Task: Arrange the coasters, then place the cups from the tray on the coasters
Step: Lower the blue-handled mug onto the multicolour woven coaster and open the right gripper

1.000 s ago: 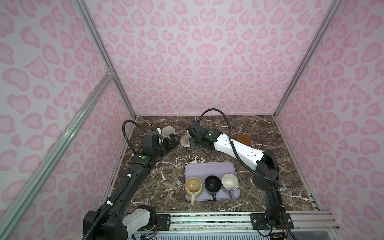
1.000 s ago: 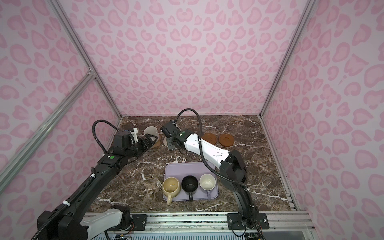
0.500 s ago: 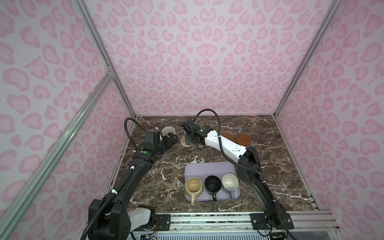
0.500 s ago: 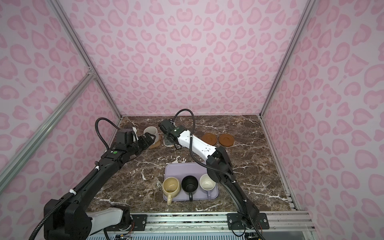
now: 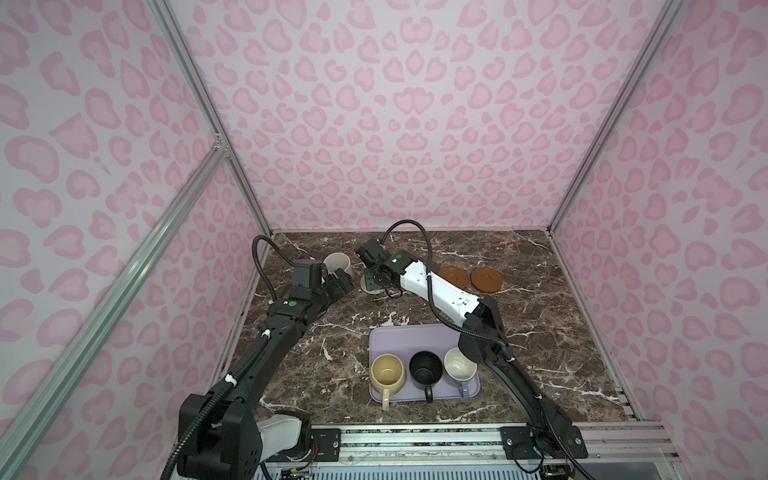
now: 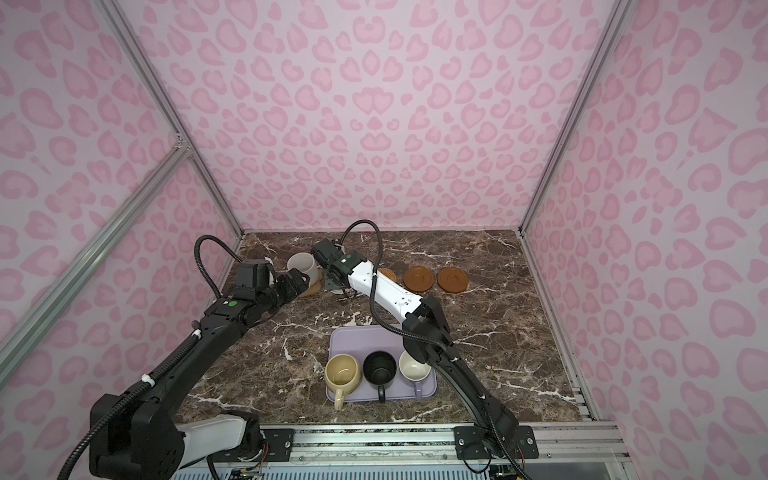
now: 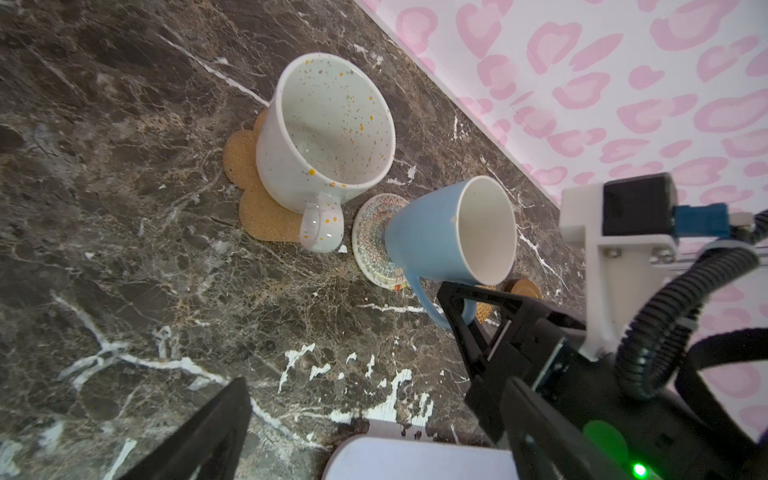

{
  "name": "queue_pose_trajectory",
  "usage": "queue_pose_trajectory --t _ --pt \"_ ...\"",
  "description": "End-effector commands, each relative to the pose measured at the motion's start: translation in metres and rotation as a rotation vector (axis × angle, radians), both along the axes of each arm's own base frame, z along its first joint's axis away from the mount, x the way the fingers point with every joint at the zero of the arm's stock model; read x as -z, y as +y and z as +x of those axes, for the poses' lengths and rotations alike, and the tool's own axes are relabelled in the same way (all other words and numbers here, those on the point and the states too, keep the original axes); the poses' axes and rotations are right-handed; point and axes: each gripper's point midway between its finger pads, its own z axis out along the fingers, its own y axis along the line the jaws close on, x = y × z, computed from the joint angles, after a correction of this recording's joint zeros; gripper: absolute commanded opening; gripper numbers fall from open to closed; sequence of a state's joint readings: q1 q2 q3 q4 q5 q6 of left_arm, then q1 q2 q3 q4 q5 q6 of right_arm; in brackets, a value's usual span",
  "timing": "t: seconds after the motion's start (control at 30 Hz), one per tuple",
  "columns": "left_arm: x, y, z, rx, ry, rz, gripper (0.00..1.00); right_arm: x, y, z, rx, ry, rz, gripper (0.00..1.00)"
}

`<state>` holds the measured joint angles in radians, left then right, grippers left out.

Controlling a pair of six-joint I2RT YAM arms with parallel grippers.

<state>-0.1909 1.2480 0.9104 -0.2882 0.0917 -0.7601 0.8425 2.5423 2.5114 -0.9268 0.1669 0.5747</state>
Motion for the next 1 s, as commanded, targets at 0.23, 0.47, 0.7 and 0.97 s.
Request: queue_pose_trajectory --t 0.23,0.47,0.7,0.97 --pt "-0.002 -0.006 0.002 0.021 -0.015 -0.026 0.96 0.020 0.001 0.002 0.012 0.002 -0.029 0.00" --pt "-0.003 -0.010 0.003 0.028 -0.018 -0.045 0.96 0.022 -0.004 0.002 0.025 0.007 -0.045 0.06" --pt "-0.006 -0.010 0.002 0.029 -0.023 -0.044 0.96 0.017 0.004 -0.002 -0.005 0.035 0.003 0.41" --pt "-0.009 -0.010 -0.001 0.037 -0.027 -0.042 0.96 0.004 0.008 -0.007 -0.027 0.048 0.036 0.42"
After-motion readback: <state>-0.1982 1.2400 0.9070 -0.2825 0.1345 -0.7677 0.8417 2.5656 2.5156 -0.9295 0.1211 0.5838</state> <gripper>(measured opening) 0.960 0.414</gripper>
